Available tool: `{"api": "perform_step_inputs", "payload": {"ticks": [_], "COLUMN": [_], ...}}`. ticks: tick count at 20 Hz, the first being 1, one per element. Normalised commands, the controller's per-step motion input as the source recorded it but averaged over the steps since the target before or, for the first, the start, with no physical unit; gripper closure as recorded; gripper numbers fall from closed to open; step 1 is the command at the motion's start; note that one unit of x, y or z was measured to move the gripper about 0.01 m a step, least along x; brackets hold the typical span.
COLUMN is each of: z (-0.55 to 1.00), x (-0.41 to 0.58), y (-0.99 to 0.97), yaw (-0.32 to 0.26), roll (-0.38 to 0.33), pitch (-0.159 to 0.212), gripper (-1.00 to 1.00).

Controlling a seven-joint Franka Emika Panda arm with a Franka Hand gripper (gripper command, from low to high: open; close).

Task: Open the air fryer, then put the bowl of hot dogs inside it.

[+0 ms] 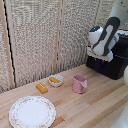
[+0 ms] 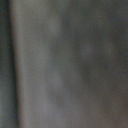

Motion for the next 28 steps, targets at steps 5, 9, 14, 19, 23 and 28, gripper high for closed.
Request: {"api": "perform_step_inputs", "payload": {"ticks": [5,9,14,19,23,28], "z": [0.61,0.81,0.93,0.99,0.84,0.32], "x": [-0.038,-0.136,-0.127,-0.090,-0.232,-0.224], "y": [0.56,0.62,0.65,0.65,0.76,0.90], "yaw": [-0.006,-0.038,-0.063,-0.084,-0.052,-0.009], "roll": [0.152,0.065,0.025,0.027,0.033,0.037], "pitch": [0.064,-0.003,-0.041,-0.077,-0.127,-0.169], "gripper": [1.00,1.00,1.00,1.00,1.00,1.00]}}
